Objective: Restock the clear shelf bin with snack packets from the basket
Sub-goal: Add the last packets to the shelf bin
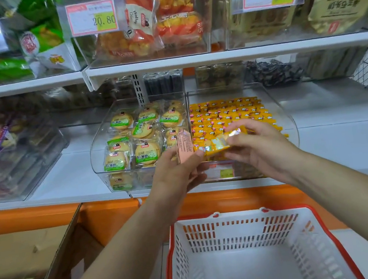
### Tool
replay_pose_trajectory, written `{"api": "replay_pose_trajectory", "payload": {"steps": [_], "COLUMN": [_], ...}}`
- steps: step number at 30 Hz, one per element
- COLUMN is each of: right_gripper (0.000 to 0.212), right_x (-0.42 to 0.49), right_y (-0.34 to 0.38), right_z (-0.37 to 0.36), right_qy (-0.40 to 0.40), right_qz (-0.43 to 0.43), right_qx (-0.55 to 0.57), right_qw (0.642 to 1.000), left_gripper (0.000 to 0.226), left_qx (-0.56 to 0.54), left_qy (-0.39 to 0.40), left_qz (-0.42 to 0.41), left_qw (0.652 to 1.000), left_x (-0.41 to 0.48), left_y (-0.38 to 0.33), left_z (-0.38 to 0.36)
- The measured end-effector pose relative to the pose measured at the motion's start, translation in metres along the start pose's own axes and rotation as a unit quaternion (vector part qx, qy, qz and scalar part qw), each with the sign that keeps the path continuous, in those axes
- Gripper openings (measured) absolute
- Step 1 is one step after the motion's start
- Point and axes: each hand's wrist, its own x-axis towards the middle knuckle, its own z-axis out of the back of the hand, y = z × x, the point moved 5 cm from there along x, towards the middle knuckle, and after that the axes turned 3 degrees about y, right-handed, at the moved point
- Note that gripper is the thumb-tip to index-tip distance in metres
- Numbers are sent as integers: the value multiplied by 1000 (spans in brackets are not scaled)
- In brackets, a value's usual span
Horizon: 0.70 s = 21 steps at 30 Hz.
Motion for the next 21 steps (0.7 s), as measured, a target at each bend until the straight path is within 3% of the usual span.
{"api": "replay_pose_trajectory", "payload": {"steps": [4, 7, 9, 12, 15, 18, 21], "right_gripper": [19, 43, 63, 52, 43, 43, 44], "right_x": [-1, 2, 9, 27, 46, 53, 51], "right_y": [-10, -9, 4, 25, 26, 14, 5], "right_z": [-17, -29, -25, -12, -4, -4, -8], "right_qy": [28, 68, 41, -42, -61, -10, 46], "right_qz": [2, 3, 49, 117, 142, 118, 119], "right_qx": [-200, -194, -230, -288, -373, -481, -603], "right_qw": [979, 979, 971, 950, 915, 868, 788], "left_gripper": [27, 18, 25, 38, 46, 45, 38], "left_qx": [-8, 1, 12, 51, 85, 100, 100], "left_qy": [-18, 1, 9, -11, -29, -32, -32], "left_qz": [-25, -27, -18, -6, -5, -12, -19], "left_qw": [999, 1000, 1000, 999, 996, 994, 994], "left_x": [1, 1, 0, 0, 0, 2, 5], "left_y": [-11, -17, -19, -19, -16, -15, -15], "left_z": [6, 8, 12, 25, 31, 34, 36]}}
